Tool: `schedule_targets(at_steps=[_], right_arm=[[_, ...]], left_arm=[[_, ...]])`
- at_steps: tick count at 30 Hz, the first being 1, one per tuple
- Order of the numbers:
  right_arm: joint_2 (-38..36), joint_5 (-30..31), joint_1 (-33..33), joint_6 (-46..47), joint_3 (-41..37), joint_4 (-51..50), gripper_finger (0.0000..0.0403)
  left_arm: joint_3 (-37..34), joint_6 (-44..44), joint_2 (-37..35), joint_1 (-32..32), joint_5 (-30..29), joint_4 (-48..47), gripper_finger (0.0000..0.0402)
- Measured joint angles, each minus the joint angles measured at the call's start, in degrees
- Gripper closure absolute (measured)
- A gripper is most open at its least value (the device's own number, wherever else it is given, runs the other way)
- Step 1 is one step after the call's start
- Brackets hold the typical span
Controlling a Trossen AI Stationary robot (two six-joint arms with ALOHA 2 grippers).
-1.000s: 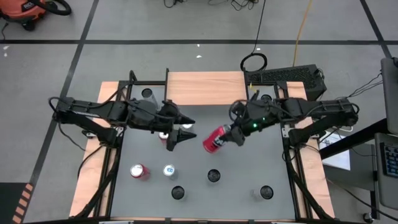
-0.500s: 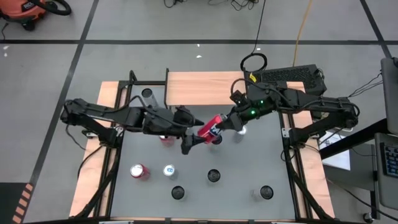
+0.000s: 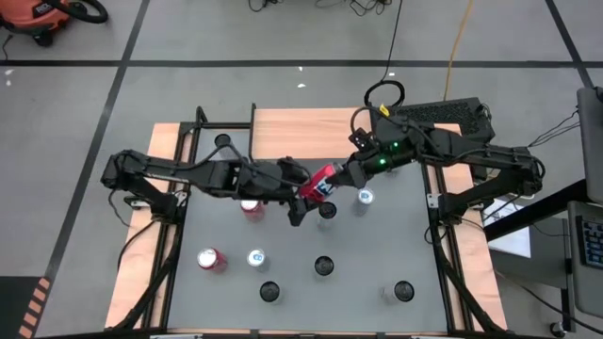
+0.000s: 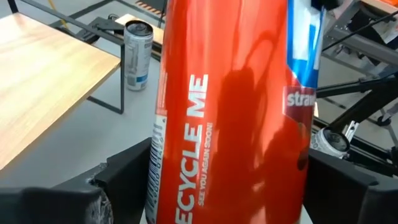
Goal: Place canned beverage on shelf
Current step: Put the bottom right red soda can on the shelf
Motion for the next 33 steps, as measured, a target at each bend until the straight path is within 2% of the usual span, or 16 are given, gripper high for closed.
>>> schedule_targets(at_steps=[9,16,21,28,33], right_arm=[[0.0,0.4,0.0,0.4,0.0,0.0,0.0142],[0.0,0.8,0.0,-1.3,0.0,0.0,0.0139],[0.0,0.6,0.0,-3.3,0.0,0.9,0.0108],[-0.1,0.5,0.1,-7.3,0.0,11.0,0.0056],[-0.1,5.0,0.6,-11.6,0.0,20.4,0.0047]], left_arm=[[0.0,0.5,0.0,1.4,2.7,-0.3,0.0112],[0.0,0.4,0.0,1.4,2.8,-0.3,0.0113],[0.0,-0.2,-0.4,1.1,2.8,0.1,0.0113],[0.1,-3.0,-4.0,0.6,2.5,1.5,0.0113],[0.0,-3.2,-6.8,0.6,2.5,5.2,0.0113]])
